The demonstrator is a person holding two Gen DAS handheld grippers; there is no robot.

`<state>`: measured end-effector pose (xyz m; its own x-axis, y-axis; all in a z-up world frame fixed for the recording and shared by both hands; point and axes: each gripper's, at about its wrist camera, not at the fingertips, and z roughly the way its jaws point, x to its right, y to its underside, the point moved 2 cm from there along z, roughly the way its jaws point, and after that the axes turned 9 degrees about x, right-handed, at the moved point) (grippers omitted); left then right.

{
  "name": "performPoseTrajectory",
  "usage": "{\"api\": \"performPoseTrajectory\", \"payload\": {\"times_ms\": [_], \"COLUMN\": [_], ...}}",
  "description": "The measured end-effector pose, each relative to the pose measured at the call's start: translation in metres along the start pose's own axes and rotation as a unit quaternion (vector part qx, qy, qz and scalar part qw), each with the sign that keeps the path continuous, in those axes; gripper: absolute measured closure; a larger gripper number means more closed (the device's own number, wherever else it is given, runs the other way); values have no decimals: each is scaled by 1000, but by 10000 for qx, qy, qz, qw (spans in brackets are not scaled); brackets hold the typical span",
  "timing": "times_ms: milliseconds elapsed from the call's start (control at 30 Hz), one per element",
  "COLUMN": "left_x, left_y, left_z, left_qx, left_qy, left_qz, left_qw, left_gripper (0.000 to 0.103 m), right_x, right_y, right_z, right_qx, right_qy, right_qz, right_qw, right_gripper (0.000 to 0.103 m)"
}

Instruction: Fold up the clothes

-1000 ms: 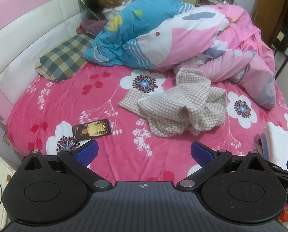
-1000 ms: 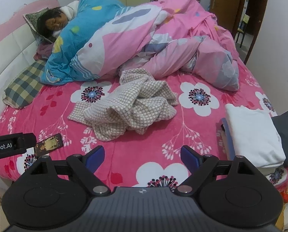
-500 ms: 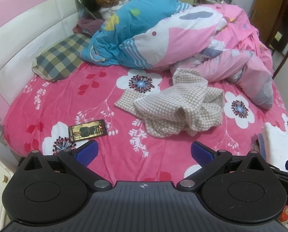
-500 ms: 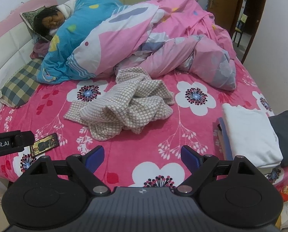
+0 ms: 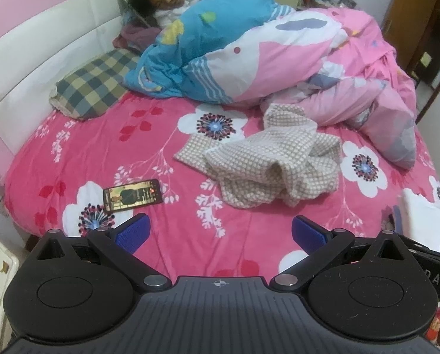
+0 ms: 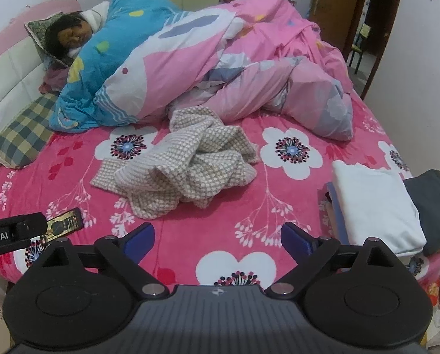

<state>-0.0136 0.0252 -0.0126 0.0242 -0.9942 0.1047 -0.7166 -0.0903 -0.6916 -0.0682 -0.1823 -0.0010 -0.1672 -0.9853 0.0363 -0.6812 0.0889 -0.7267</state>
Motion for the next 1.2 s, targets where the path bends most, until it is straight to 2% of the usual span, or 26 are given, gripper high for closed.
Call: {"api": "performPoseTrajectory", "payload": {"times_ms": [100,167,433,1200], "left_x": [-5,-7,-10,-14], "left_y": [-1,-1,0,-11], "left_z": [1,2,6,25], "left_qx": [-31,-77,-183,-288], "left_qy": [-76,-113,-223,-181], "left_qz": [-122,-196,-98,50], "left_qw": [9999,9997,9995,9994], "left_gripper": [0,0,0,0], "right_x": [1,0,-3,-14], "right_y": [0,0,1,-6], "right_z": [0,-1,-2,10], "right_qx": [-13,-13,-10,-73], "right_qy": [44,123,224,381], "right_qz": [25,-4,-25,76], "right_qw": [10000,9999,9997,9992], "right_gripper": [5,0,0,0]}}
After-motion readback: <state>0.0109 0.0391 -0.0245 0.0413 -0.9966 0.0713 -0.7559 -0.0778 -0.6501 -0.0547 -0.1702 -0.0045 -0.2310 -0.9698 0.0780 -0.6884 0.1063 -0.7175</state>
